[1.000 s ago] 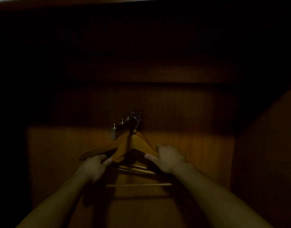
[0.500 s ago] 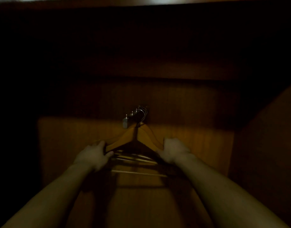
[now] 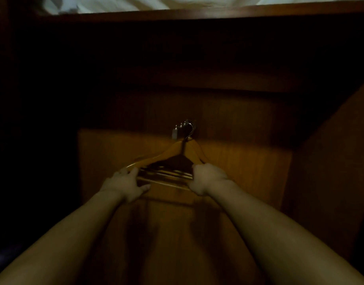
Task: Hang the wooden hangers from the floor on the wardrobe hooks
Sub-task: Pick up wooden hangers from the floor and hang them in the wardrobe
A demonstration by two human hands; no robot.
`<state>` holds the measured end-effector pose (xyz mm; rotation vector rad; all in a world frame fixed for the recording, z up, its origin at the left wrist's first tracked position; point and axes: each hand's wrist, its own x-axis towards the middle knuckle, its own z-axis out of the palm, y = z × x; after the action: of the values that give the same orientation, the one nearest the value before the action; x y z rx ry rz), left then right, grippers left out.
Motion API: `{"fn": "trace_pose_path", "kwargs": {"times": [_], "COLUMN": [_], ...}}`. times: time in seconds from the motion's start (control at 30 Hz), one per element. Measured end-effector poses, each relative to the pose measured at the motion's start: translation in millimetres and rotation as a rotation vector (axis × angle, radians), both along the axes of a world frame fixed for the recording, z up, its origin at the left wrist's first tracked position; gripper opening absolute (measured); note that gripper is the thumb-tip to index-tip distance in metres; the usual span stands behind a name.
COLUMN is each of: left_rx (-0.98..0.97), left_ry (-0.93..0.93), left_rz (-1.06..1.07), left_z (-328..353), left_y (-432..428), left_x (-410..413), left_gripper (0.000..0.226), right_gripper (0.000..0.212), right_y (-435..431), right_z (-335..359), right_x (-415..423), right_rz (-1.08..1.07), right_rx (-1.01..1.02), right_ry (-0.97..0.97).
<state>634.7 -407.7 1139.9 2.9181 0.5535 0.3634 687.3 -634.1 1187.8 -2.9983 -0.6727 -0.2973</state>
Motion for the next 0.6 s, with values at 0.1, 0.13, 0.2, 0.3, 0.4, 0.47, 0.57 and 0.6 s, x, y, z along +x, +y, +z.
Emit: {"fn": "trace_pose_path", "kwargs": {"times": [0.1, 0.13, 0.2, 0.3, 0.4, 0.47, 0.57, 0.6], "left_rx": [0.053, 0.069, 0.092, 0.092, 0.082, 0.085, 0.09, 0.085], "left_ry": [0.065, 0.073, 0.079, 0.089, 0.081, 0.084, 0.12, 0.132], "left_rz": [0.044, 0.067, 0.121, 0.2, 0.312, 0.39, 0.479, 0.513], "left_z": [-0.2, -1.2, -2.3, -3.3, -11.5, -20.7, -35.6, -39.0], "left_y": [-4.1, -6.0, -7.8, -9.4, -12.2, -15.9, -19.9, -20.0], "left_x": [-29.8, -40.7, -64.8, -109.2, -159.4, -194.6, -251.5, -271.8], "left_gripper": [0.085, 0.086, 0.087, 0.089, 0.087, 0.087, 0.089, 0.09], "right_gripper": [0.034, 0.036, 0.037, 0.043, 0.043, 0.041, 0.035, 0.034], "right_y": [13.4, 19.0, 30.9, 50.8, 68.6, 78.1, 91.7, 98.0], "right_z": [-8.7, -11.8, -16.2, -23.5, -36.1, -46.1, -58.9, -62.9], "right_x": [-18.1, -24.1, -38.1, -61.9, -93.7, -119.9, -166.1, -182.5], "right_rz": [0.079, 0.107, 0.169, 0.29, 0.435, 0.537, 0.675, 0.712], "right_rx": [-0.008, -0.007, 0.001, -0.015, -0.056, -0.072, -0.056, -0.047], "right_ry": [0.013, 0.022, 0.038, 0.039, 0.078, 0.107, 0.148, 0.163]}}
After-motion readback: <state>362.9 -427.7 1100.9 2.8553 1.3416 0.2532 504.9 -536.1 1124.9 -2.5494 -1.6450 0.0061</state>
